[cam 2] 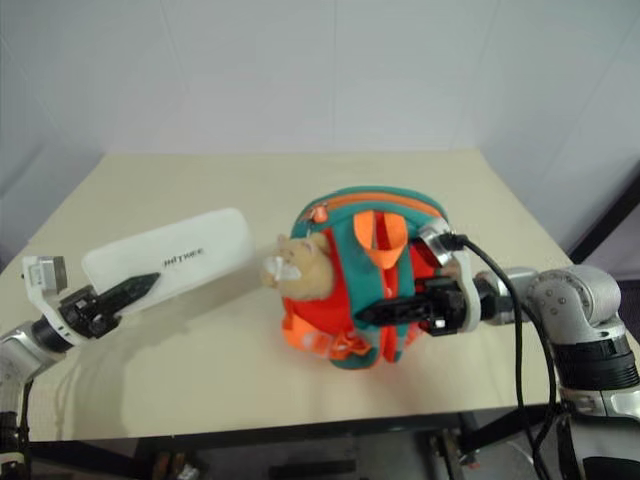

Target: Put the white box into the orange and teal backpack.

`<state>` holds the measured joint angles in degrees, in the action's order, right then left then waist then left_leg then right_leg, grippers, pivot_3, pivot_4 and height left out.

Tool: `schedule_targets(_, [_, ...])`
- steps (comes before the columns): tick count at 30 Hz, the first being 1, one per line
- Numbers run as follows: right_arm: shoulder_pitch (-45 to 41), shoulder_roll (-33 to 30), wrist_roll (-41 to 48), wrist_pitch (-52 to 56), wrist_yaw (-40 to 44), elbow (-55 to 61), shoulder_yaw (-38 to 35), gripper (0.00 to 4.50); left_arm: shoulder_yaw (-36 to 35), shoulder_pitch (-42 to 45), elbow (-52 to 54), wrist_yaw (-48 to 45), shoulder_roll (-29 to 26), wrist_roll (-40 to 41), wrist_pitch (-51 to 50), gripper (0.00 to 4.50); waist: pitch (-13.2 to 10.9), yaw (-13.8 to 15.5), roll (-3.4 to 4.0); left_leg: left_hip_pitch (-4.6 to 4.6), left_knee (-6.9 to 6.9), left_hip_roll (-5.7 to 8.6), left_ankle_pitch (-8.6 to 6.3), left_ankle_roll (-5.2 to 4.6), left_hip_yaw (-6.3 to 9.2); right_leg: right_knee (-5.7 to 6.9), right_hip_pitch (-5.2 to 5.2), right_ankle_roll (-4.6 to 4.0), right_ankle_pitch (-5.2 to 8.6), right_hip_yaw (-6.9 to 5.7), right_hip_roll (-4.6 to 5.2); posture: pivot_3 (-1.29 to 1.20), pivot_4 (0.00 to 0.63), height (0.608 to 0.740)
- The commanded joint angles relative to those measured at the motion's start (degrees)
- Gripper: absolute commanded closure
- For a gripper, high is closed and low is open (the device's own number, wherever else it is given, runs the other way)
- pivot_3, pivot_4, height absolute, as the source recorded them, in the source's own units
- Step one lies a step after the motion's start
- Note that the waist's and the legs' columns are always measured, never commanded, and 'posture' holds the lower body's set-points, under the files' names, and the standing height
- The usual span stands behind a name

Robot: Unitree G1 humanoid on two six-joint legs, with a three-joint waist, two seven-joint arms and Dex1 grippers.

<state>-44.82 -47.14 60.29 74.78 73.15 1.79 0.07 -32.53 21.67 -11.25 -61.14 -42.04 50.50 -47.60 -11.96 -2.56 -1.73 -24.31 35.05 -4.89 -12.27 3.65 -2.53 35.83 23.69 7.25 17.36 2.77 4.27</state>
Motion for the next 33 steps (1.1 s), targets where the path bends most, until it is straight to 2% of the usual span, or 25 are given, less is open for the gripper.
schedule_targets(1, [-0.3,-1.3,-2.3,-2.4,3.0,-1.2,1.1,4.41,-2.1,0.8,8.0,0.0,-1.1,7.4,-3.7,3.1,0.0,0.0,-0.01,0.0,0.01,0.0,0.0,0.0,-0.01,0.0,0.0,0.0,0.0,0.01,0.0,0.0,0.15,0.74])
schedule_targets(6, [-1.1,-0.8,-4.8,-4.2,4.7,-2.3,2.6,4.41,-4.0,2.2,11.9,2.1,-0.7,12.4,-4.6,3.1,0.0,0.1,-0.04,0.01,0.05,0.0,0.0,0.0,-0.01,0.04,-0.01,0.02,-0.01,0.02,0.0,0.0,0.15,0.74])
schedule_targets(11, [-1.8,0.0,-6.6,-5.4,5.6,-3.4,3.6,4.41,-2.2,2.9,13.5,2.6,-0.1,13.8,-4.4,3.1,0.0,0.1,-0.04,0.02,0.07,0.0,0.0,0.01,-0.01,0.05,-0.01,0.02,-0.01,0.02,-0.02,0.0,0.15,0.74])
schedule_targets(24, [-1.2,1.8,-6.8,-4.9,3.9,-2.1,2.6,4.41,10.4,9.5,8.5,-2.2,3.4,3.2,8.0,3.1,0.0,0.9,-0.04,0.02,0.09,0.0,0.01,0.02,-0.02,0.04,-0.02,0.04,-0.02,0.03,-0.05,0.0,0.15,0.74])
schedule_targets(33, [-0.2,1.8,-6.0,-4.5,2.7,-1.0,1.6,4.41,16.3,13.5,2.5,-6.5,3.8,-10.2,25.7,3.1,0.0,1.1,-0.05,0.02,0.15,0.0,0.01,0.02,-0.02,0.04,-0.06,0.08,-0.05,0.04,-0.05,0.0,0.15,0.74])
